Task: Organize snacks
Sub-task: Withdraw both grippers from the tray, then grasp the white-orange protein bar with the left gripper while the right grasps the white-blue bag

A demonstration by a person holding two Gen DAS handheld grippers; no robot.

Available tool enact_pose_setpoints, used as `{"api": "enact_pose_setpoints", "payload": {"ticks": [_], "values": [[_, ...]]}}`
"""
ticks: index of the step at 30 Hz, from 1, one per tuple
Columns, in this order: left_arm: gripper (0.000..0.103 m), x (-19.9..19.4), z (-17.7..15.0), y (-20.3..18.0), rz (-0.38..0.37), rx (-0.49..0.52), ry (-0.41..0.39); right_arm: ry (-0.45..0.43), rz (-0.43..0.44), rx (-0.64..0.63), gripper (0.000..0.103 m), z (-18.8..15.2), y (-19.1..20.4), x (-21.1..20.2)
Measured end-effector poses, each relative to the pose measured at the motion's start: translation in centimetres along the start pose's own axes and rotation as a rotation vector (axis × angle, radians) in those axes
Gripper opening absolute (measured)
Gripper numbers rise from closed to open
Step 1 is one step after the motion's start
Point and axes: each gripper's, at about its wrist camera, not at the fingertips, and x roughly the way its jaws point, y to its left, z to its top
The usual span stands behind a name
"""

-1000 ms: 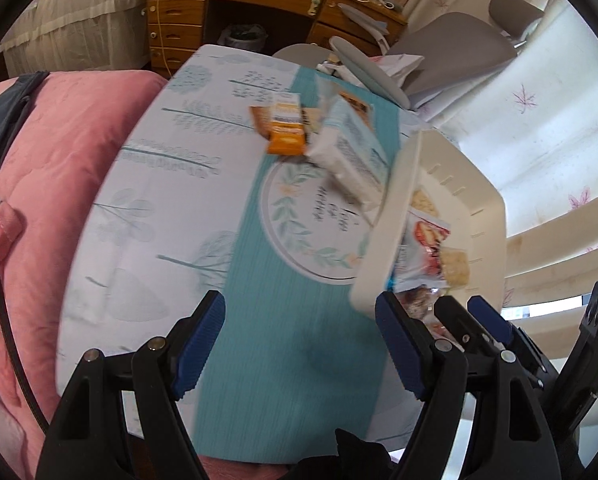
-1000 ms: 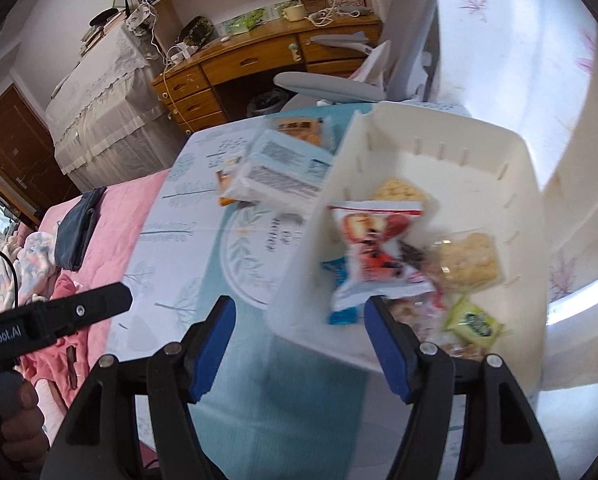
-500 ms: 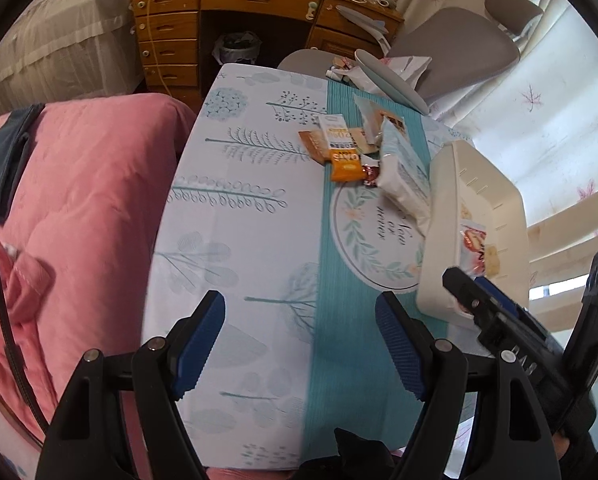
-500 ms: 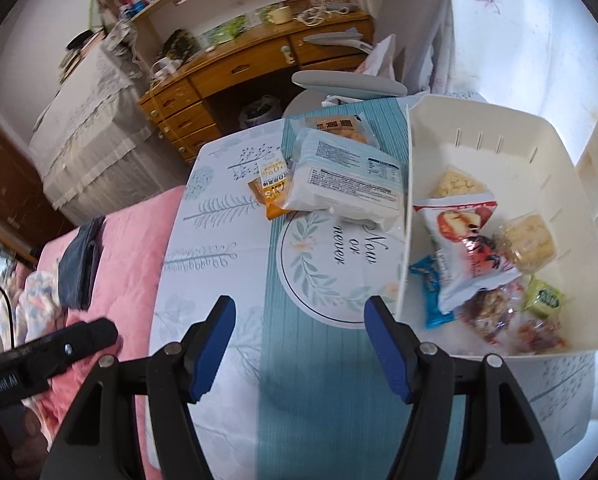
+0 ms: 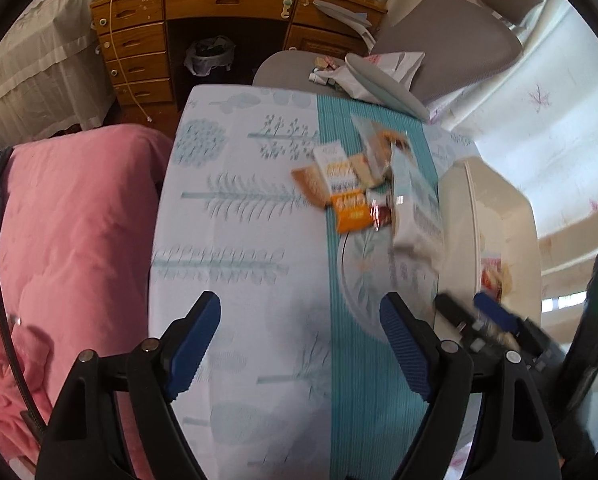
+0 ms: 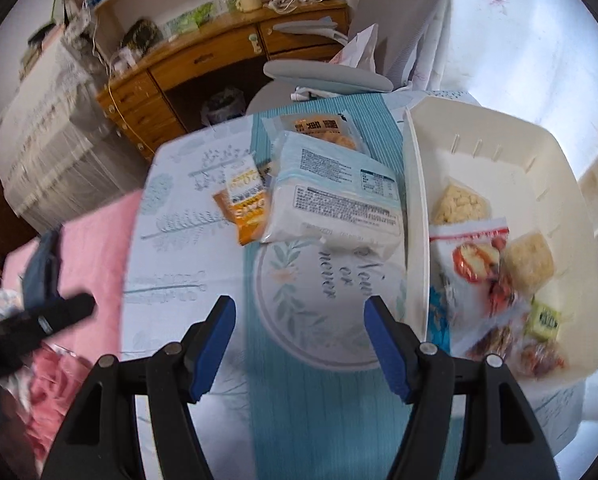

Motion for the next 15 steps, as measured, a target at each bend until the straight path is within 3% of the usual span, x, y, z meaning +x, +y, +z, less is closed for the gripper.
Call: {"api": "enact_pose_setpoints", "payload": {"ticks": [11, 15], "values": [[0.081, 6.6, 9.2, -2.3, -0.001, -0.057, 0.041, 0.044, -0.081, -0.253, 0.067, 3.7, 0.5, 6.2], [0.081, 9.7, 11.9, -3.0, -0.043, -0.111, 0.095, 0.064, -0.117, -0.337, 0.067, 4.2, 0.5, 7.8]]}}
